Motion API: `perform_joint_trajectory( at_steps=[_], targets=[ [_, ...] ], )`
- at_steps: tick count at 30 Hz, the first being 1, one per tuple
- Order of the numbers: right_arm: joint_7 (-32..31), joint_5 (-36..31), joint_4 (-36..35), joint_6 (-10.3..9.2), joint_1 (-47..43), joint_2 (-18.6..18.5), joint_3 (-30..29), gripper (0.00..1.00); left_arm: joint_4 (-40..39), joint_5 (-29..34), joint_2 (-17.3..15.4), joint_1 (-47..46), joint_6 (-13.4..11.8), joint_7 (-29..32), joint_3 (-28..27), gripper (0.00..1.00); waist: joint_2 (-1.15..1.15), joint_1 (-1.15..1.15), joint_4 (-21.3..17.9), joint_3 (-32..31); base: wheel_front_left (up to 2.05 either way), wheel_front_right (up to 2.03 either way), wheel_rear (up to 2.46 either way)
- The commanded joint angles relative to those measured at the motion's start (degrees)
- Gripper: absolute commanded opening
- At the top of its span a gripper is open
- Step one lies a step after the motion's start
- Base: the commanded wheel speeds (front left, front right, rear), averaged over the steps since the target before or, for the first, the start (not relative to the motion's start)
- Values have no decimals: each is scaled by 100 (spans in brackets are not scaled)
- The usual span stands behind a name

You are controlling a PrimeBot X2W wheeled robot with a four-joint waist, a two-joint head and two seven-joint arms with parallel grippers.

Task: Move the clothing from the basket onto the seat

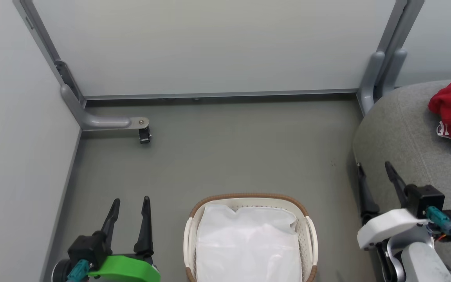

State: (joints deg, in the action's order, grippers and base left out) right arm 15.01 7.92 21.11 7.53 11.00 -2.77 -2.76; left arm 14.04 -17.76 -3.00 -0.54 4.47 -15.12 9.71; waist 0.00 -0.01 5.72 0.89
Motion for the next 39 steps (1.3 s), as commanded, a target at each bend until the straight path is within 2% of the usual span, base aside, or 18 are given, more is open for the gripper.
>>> perform_joint_trajectory(
  at_steps=[1, 13, 39],
  targets=[
    [25, 123, -68, -8, -165, -27, 78, 100, -28, 17, -7, 135, 14, -2, -68, 100, 0, 1, 6, -62, 0, 0, 0],
    [26, 364, -181, -8, -665, -24, 306, 100, -193, -22, 7, 508, 42, -3, -434, 100, 0, 1, -83, -81, 0, 0, 0],
    [26, 432, -161, -8, -645, -23, 366, 100, 45, -154, 8, 420, -5, -2, -366, 100, 0, 1, -90, -108, 0, 0, 0]
  ],
)
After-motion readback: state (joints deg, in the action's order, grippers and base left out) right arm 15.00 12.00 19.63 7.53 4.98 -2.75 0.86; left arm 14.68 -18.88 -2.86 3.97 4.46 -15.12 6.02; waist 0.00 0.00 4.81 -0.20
